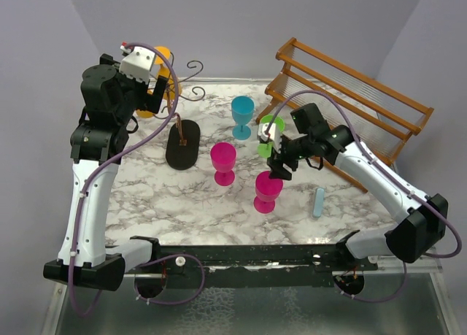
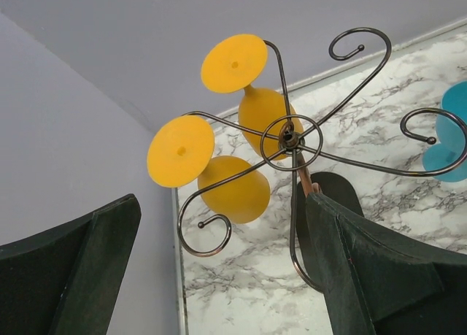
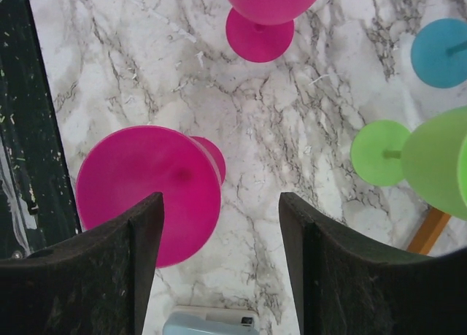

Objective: Place the wine glass upside down on the wine glass rack

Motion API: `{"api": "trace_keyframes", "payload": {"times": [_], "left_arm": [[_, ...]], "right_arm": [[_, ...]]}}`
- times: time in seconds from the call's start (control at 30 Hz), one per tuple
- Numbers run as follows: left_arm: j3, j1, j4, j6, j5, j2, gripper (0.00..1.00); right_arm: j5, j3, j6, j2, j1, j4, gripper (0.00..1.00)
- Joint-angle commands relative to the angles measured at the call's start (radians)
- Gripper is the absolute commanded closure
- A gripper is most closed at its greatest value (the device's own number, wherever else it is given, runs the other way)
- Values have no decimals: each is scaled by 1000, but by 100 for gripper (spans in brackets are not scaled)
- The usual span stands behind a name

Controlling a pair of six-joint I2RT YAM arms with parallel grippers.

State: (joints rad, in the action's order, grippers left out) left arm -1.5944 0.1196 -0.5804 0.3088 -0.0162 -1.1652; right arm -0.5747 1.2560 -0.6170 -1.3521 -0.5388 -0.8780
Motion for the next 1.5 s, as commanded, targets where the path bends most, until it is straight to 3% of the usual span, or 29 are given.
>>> {"api": "trace_keyframes", "payload": {"times": [0.0, 0.33, 0.5, 0.67, 1.1, 1.47], "left_arm": [[0, -3, -13, 1, 2, 11, 1], [-15, -2, -25, -7, 30, -15, 1], [-24, -2, -32, -5, 28, -32, 1], [-61, -2, -39, 4, 0, -65, 1], [-223, -3, -59, -22, 37, -200, 1], [-385, -2, -2, -185, 245, -316, 1]], "right_arm": [[103, 45, 24, -43, -58, -45, 38], [204, 88, 23, -134, -132, -98, 65], [202, 115, 10, -150, -138, -119, 82], [177, 122, -19, -172, -138, -142, 92], [127, 192, -85, -211, -138, -216, 99], [85, 398, -93, -123, -123, -192, 99]]}}
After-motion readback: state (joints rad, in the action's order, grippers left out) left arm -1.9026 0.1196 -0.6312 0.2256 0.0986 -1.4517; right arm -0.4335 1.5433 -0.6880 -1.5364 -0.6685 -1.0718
